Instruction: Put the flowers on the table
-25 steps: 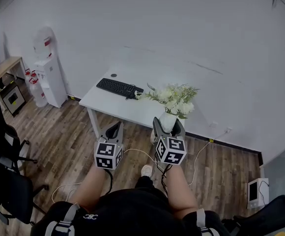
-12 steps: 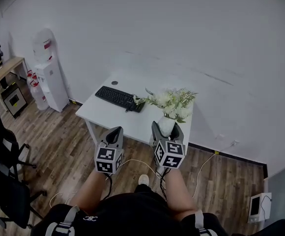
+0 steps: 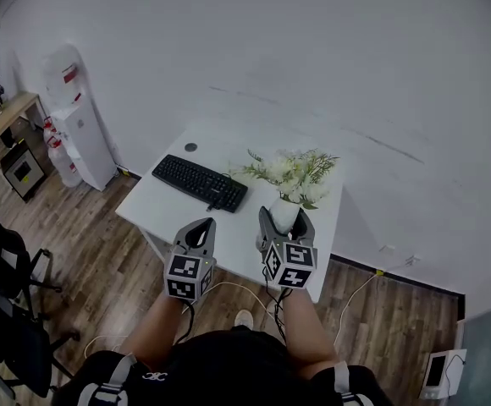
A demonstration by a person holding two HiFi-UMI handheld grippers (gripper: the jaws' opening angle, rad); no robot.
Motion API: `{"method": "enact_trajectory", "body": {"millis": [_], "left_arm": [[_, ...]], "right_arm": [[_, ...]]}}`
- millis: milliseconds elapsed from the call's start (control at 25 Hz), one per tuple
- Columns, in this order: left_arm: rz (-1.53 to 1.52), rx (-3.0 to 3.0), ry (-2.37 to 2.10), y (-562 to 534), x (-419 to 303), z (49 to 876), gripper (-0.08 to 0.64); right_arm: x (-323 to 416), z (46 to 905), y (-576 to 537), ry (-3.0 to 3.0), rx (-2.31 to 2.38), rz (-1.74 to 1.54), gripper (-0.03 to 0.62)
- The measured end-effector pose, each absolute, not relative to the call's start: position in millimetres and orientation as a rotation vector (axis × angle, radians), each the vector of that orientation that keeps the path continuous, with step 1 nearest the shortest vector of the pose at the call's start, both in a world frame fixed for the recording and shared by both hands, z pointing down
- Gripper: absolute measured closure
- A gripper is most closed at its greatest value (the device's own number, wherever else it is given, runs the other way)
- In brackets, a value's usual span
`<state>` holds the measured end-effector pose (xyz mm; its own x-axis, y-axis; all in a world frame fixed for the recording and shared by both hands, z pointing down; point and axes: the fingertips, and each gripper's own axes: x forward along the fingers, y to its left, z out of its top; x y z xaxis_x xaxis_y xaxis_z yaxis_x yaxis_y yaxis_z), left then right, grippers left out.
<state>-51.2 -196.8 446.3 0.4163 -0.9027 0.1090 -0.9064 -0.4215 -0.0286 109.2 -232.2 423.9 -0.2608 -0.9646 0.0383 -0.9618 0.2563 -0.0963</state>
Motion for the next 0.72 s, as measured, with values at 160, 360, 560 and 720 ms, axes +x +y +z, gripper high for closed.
{"method": "enact_trajectory", "body": {"millis": [160, 360, 560, 720], "left_arm": [[0.184, 2.581, -1.675, -262, -32, 452, 0.558], [0.176, 2.531, -1.688, -326, -18, 461, 0.558], [0.178, 2.489, -1.645, -371, -16, 474, 0.558], [0.187, 2.455, -1.640, -401, -26, 486, 0.558]], "right_arm": [[125, 428, -301, 2.497, -1.867, -0.171, 0.232], [138, 435, -372, 2.525, -1.829, -0.183, 0.232], [146, 443, -432, 2.523, -1.821, -0.196, 0.232], [143, 451, -469, 2.536, -1.835, -0.170, 0.232]]}}
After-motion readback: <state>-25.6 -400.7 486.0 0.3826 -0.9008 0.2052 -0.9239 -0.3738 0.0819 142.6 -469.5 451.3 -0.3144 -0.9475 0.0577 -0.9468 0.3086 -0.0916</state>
